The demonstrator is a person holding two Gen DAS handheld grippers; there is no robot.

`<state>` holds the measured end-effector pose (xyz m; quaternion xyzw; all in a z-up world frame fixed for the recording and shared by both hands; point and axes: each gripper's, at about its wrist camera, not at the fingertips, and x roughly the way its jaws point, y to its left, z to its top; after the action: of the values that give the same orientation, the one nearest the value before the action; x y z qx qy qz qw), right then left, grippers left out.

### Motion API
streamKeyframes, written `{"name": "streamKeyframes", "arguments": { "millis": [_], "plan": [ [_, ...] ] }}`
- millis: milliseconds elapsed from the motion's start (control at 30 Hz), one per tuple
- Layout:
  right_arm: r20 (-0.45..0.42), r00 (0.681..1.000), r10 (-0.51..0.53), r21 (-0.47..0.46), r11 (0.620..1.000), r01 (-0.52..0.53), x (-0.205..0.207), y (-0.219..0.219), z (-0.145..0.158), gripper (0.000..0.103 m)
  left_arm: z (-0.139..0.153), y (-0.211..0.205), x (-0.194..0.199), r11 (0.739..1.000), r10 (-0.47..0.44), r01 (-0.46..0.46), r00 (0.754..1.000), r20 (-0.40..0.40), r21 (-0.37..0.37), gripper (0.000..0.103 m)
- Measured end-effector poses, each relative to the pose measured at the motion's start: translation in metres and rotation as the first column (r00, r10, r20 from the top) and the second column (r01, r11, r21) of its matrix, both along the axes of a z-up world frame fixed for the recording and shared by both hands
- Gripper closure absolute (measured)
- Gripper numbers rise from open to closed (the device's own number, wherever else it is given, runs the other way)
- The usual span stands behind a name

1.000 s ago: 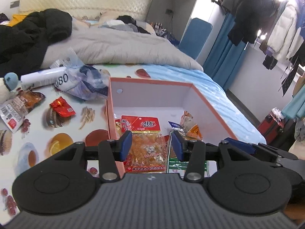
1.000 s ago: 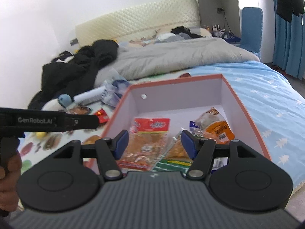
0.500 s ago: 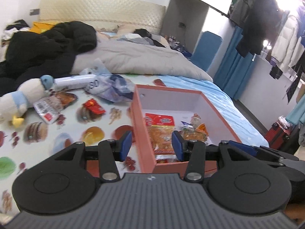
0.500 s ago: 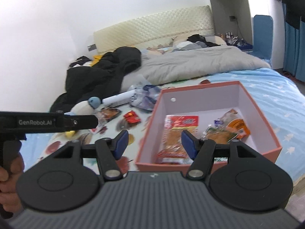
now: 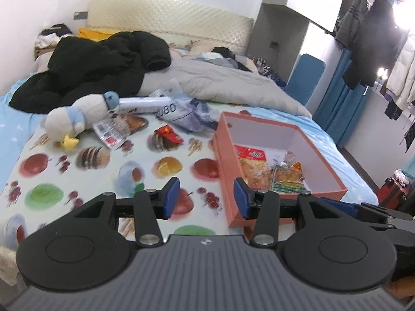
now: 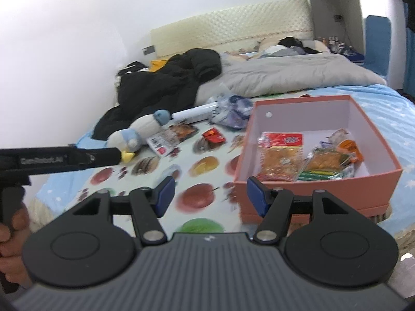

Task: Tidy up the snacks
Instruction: 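Move both open tools back over the remaining snacks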

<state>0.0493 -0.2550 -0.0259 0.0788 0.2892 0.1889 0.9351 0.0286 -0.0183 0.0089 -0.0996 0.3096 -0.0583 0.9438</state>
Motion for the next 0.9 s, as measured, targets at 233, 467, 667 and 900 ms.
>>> {"name": "streamKeyframes", "arguments": {
  "millis": [233, 467, 667, 900],
  "plan": [
    [-0.007, 1.0, 0.023, 0.017, 1.0, -0.023, 0.011, 0.02, -0.004, 0.039, -0.011, 0.018, 0.009, 0.999, 0.044, -0.044, 0.999, -0.027, 0.011, 0.051],
    [0.012, 0.999, 0.036, -0.001, 0.999, -0.036, 0.039, 0.038, -0.009, 0.039, -0.029, 0.039, 0.049, 0.997, 0.076, -0.075, 0.996, -0.054, 0.022, 0.051],
    [0.003, 0.999, 0.045, -0.009, 0.999, -0.045, 0.069, 0.055, -0.021, 0.039, -0.052, 0.059, 0.091, 0.995, 0.092, -0.09, 0.992, -0.081, 0.029, 0.051],
    [-0.007, 0.999, 0.047, 0.013, 0.999, -0.047, 0.107, 0.082, -0.044, 0.039, -0.079, 0.084, 0.14, 0.992, 0.125, -0.123, 0.986, -0.113, 0.023, 0.051]
  ]
}}
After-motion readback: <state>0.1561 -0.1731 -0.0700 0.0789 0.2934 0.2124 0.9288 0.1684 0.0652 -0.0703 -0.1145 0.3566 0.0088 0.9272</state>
